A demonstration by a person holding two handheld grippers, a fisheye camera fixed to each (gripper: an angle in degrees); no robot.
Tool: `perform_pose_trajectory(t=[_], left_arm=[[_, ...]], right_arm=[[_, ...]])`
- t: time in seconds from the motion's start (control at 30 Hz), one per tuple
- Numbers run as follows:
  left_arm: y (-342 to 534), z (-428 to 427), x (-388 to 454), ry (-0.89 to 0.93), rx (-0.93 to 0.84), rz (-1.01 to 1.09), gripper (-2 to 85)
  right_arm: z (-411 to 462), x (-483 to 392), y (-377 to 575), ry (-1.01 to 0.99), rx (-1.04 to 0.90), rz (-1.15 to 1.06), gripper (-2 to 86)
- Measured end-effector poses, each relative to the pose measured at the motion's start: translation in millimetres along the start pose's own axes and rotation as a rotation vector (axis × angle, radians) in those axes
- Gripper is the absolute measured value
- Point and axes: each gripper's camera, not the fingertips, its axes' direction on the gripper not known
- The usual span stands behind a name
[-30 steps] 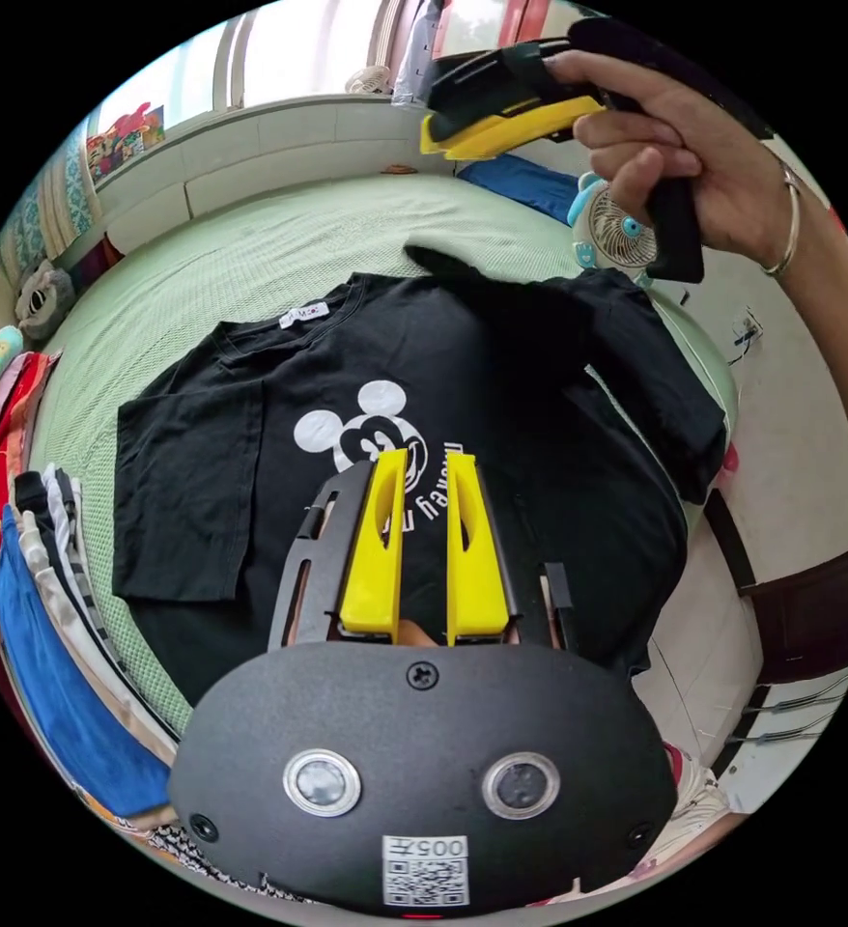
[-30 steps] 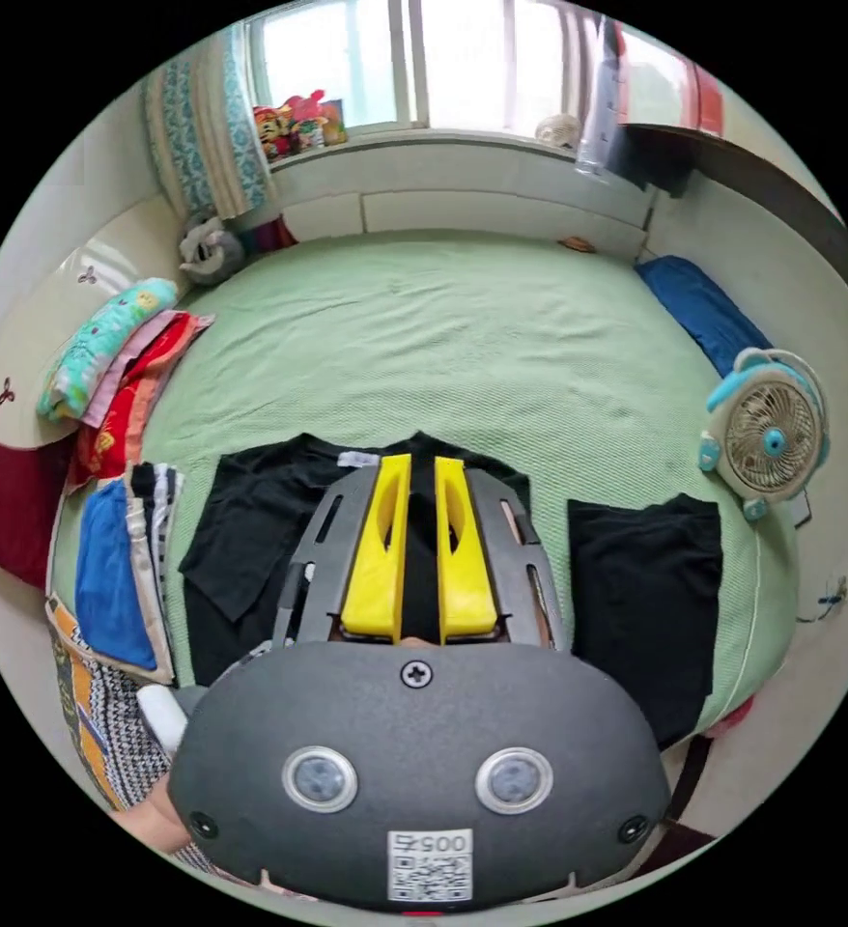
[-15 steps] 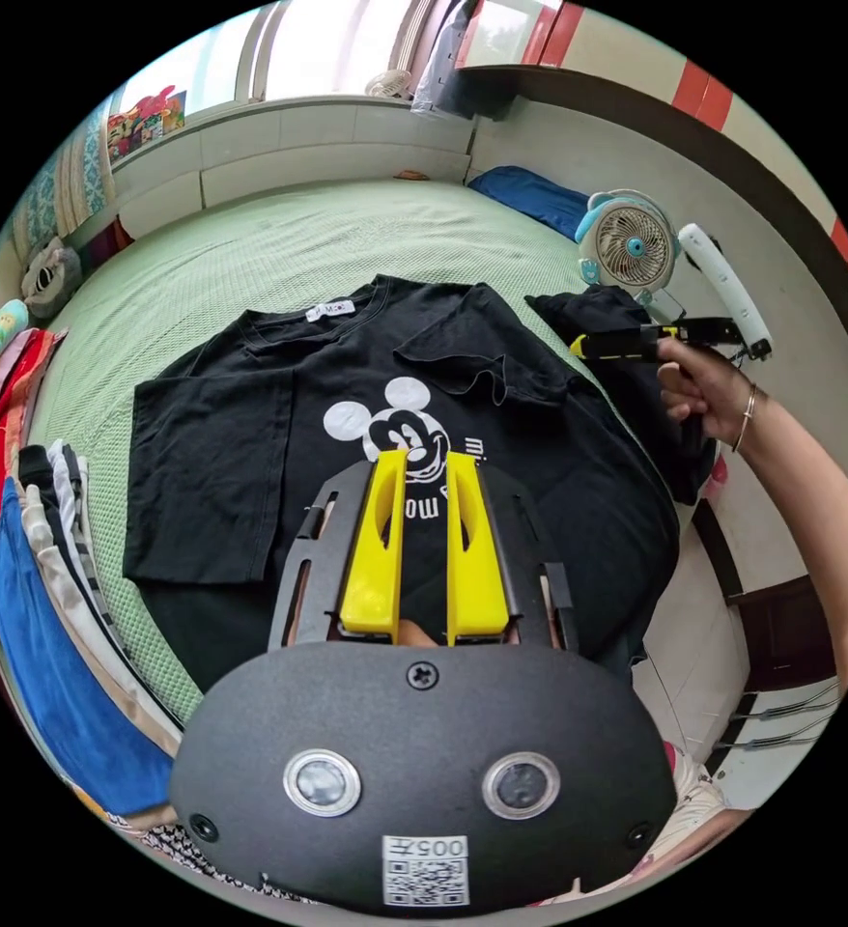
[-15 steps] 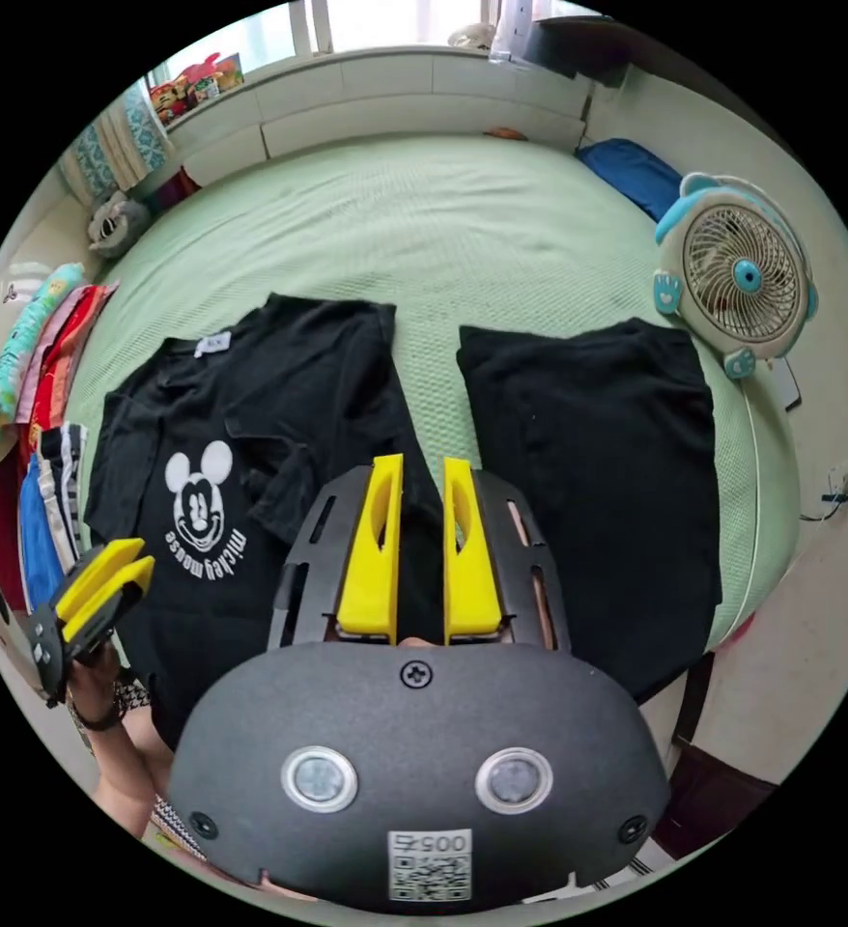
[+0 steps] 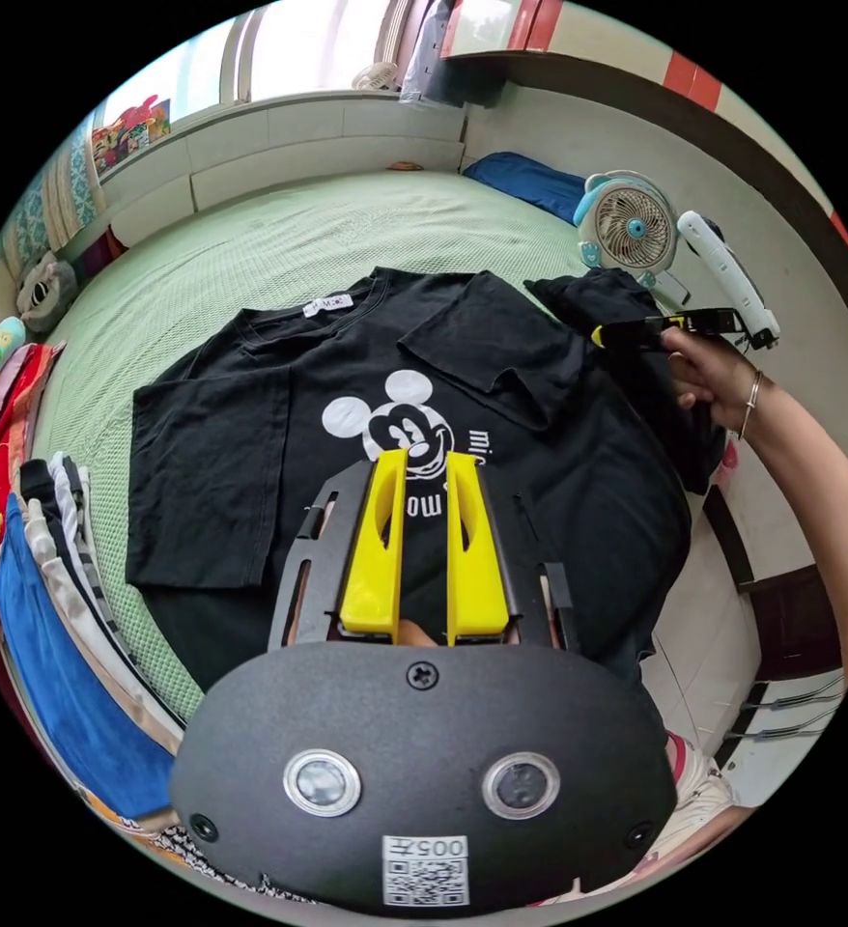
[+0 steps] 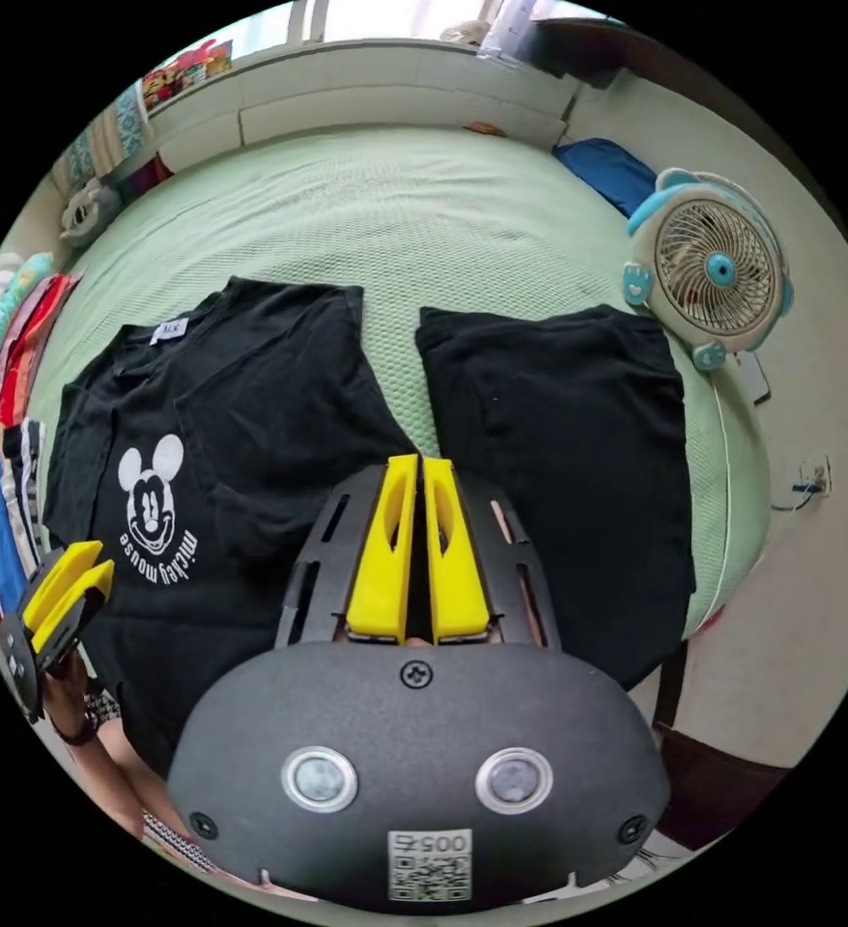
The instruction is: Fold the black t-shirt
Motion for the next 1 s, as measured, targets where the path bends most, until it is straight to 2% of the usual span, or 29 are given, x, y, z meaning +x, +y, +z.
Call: perform_pose_trajectory(t=[0.07, 0.23, 0.5, 0.67, 0.83, 1.0], left_arm=[[0.3, -0.2, -1.6, -0.006, -0.004, 0.001, 7.8], [0.9, -2.4, -9.2, -0.008, -0.011, -0.007, 7.8], [-4.1, -4.9, -24.0, 0.001, -0.013, -0.026, 8.0], [-2.5, -5.4, -36.5, -0.074, -0.032, -0.017, 8.2], [-1.5, -3.5, -60.1, 0.021, -0.056, -0.091, 8.2], [-4.4, -8.4, -65.0, 0.007, -0.047, -0.1, 8.2]], right_arm=[[0.7, 3.5, -1.0, 0.044, -0.01, 0.011, -0.6], [-21.4, 1.9, -14.3, -0.122, 0.12, -0.012, 2.8], [2.8, -31.0, -75.0, -0.22, 0.109, 0.036, 6.0], [39.3, -60.3, -93.5, -0.146, 0.031, 0.011, 5.3], [53.0, -72.7, -100.1, 0.05, 0.092, 0.073, 2.4], [43.8, -64.4, -89.9, -0.016, 0.129, 0.089, 3.1]])
